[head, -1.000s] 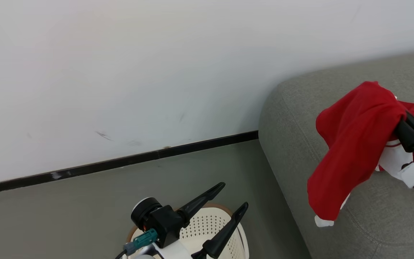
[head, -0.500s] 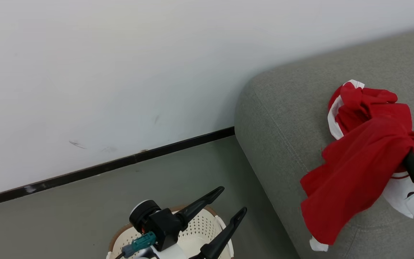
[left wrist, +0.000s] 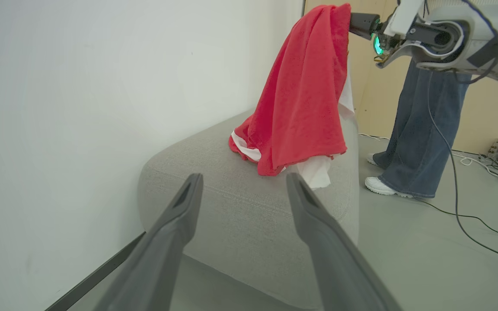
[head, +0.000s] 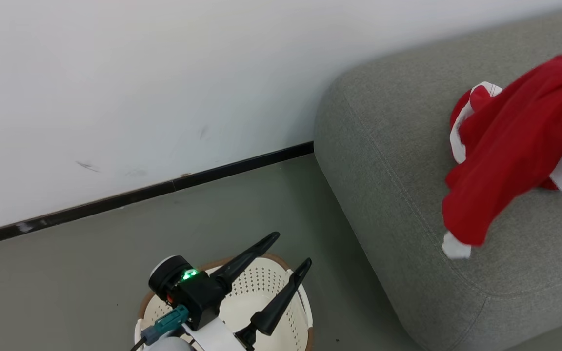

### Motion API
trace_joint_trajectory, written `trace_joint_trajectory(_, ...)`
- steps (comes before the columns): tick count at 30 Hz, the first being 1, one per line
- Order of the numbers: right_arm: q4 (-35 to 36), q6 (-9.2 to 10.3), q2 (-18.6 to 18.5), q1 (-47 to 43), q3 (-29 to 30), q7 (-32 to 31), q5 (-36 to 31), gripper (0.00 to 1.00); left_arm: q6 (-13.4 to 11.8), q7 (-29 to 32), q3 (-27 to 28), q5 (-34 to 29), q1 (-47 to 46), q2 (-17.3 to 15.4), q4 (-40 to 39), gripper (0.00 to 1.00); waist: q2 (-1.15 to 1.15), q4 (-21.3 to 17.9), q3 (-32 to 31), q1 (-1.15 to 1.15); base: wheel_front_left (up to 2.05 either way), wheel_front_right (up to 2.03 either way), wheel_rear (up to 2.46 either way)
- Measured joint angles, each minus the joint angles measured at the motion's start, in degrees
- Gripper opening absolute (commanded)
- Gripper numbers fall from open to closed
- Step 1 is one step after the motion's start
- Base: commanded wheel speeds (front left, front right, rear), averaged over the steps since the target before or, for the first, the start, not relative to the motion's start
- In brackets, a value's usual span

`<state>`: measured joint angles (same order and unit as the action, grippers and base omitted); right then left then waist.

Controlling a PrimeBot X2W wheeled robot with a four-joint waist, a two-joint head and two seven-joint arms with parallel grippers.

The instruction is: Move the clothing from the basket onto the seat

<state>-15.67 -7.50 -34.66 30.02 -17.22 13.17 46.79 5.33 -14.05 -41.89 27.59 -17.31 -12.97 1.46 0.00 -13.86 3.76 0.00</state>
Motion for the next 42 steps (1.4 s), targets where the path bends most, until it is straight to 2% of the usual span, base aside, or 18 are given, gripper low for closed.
trace_joint_trajectory(9, -6.3, 0.0, -1.8, 13.6, 5.1, -3.9, -2.3, 0.0, -0.7, 0.0, 0.7, -1.8, -2.8, -0.3, -4.1, 1.0, 0.0, 1.5, 4.6, 0.0, 0.0, 0.0, 0.0)
trace_joint_trajectory(14, -9.4, 0.0, -3.7, 20.1, 8.7, -3.9, -5.2, 0.0, -1.2, 0.5, 0.6, -2.6, -4.3, -0.4, -6.2, 1.0, 0.0, 2.6, 7.2, 0.0, 0.0, 0.0, 0.0)
trace_joint_trajectory(20, -11.3, 0.0, -5.3, 23.2, 10.1, -3.8, -7.5, 0.0, -1.2, 1.4, 0.4, -3.6, -5.9, -0.7, -7.2, 1.0, 0.0, 3.7, 9.8, 0.0, 0.0, 0.0, 0.0)
trace_joint_trajectory(28, -15.0, 0.0, -4.4, 19.4, 11.1, -2.1, -7.4, 0.0, -1.1, 2.1, 0.0, -4.0, -8.0, -0.8, -7.9, 1.0, 0.0, 4.9, 13.9, 0.0, 0.0, 0.0, 0.0)
trace_joint_trajectory(37, -16.1, 0.0, 3.1, 5.6, 11.1, 0.3, -6.8, 0.0, -0.6, 2.1, -0.2, -5.0, -10.2, -0.6, -7.9, 1.0, 0.0, 4.3, 17.8, 0.0, 0.0, 0.0, 0.0)
trace_joint_trajectory(42, -18.2, 0.0, 5.7, -0.3, 13.2, 0.7, -6.5, 0.0, -0.6, 2.1, 0.2, -5.6, -10.8, -1.1, -7.6, 1.0, 0.0, 3.2, 19.2, 0.0, 0.0, 0.0, 0.0)
